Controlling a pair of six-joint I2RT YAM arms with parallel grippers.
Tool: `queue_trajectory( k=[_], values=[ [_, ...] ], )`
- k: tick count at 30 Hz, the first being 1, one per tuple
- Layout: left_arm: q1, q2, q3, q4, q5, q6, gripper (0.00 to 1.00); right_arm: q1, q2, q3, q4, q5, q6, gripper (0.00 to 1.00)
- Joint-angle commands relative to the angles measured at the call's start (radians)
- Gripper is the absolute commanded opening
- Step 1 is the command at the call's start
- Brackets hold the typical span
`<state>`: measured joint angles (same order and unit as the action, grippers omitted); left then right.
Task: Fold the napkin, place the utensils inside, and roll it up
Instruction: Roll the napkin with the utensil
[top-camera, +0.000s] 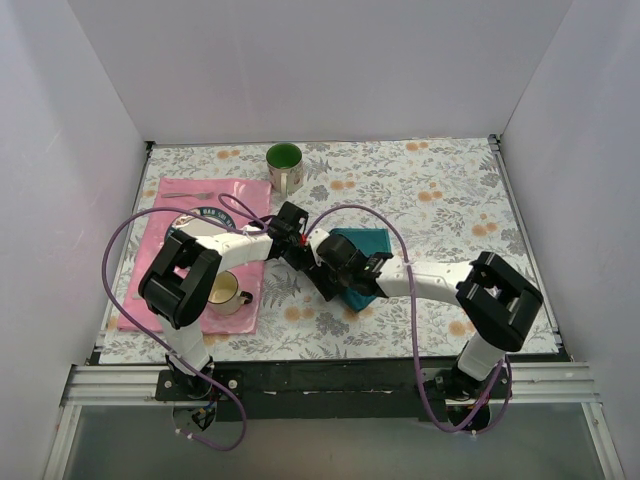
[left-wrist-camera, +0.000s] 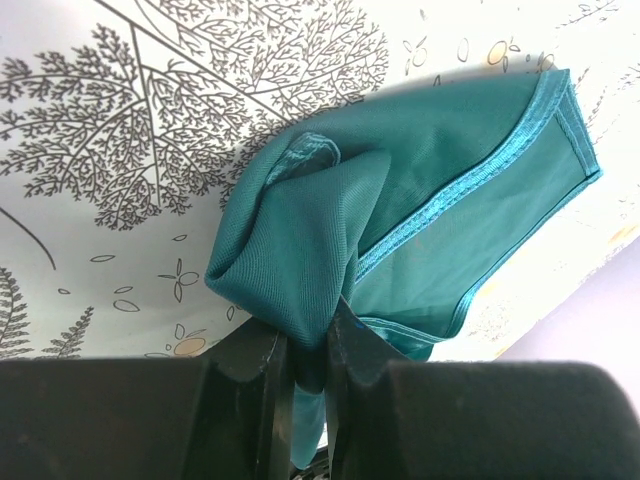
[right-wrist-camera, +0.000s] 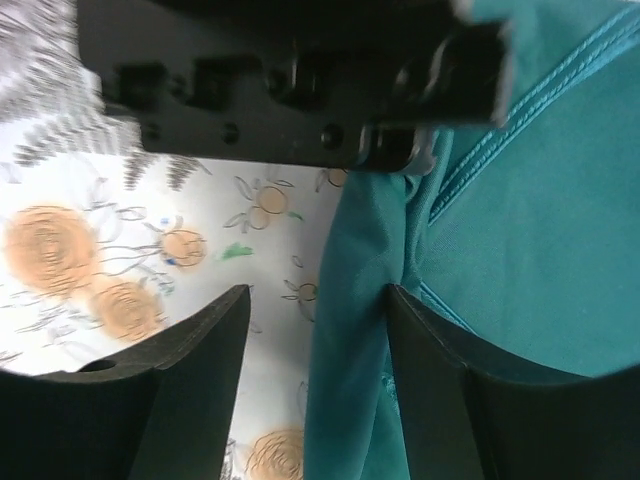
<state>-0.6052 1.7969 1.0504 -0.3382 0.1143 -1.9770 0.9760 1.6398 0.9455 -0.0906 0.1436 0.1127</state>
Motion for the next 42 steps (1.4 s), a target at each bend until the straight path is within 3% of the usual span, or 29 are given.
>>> queue_trajectory(
  k=[1, 5, 11, 12, 13, 14, 17, 25, 26, 30, 36, 40, 42],
  values=[
    [-0.007, 0.019, 0.010, -0.087, 0.010, -0.016, 0.00, 0.036, 0.044, -0.017, 0.057, 0.168, -0.013, 0.63],
    [-0.007, 0.027, 0.010, -0.088, 0.013, -0.011, 0.00, 0.038, 0.064, -0.017, 0.052, 0.188, 0.001, 0.50],
    [-0.005, 0.025, 0.008, -0.079, 0.018, 0.026, 0.00, 0.010, 0.081, -0.045, 0.077, 0.090, 0.039, 0.08],
    [-0.004, 0.010, 0.000, -0.067, 0.018, 0.042, 0.09, 0.001, 0.080, -0.054, 0.080, 0.067, 0.045, 0.05],
    [0.001, -0.002, -0.009, -0.053, 0.018, 0.050, 0.19, -0.017, 0.075, -0.072, 0.081, 0.044, 0.054, 0.03],
    [0.004, -0.014, -0.032, -0.041, 0.010, 0.055, 0.35, -0.028, 0.075, -0.079, 0.109, -0.025, 0.058, 0.01],
    [0.015, -0.060, -0.053, -0.015, -0.004, 0.079, 0.54, -0.091, 0.083, -0.106, 0.144, -0.195, 0.070, 0.01],
    [0.019, -0.091, -0.070, 0.004, 0.001, 0.127, 0.73, -0.332, 0.165, -0.134, 0.238, -0.602, 0.162, 0.01],
    [0.019, -0.079, -0.069, 0.013, 0.011, 0.130, 0.75, -0.350, 0.187, -0.128, 0.244, -0.710, 0.192, 0.01],
    [0.010, -0.018, -0.029, 0.013, 0.039, 0.138, 0.74, -0.434, 0.274, -0.138, 0.343, -0.907, 0.299, 0.01],
    [0.002, 0.038, -0.023, 0.021, 0.021, 0.135, 0.63, -0.511, 0.377, -0.204, 0.586, -1.090, 0.507, 0.01],
    [-0.005, 0.073, -0.026, 0.048, 0.016, 0.130, 0.54, -0.523, 0.413, -0.215, 0.661, -1.133, 0.583, 0.01],
    [-0.005, 0.085, -0.024, 0.056, 0.012, 0.132, 0.42, -0.527, 0.437, -0.223, 0.745, -1.167, 0.626, 0.01]
  ],
)
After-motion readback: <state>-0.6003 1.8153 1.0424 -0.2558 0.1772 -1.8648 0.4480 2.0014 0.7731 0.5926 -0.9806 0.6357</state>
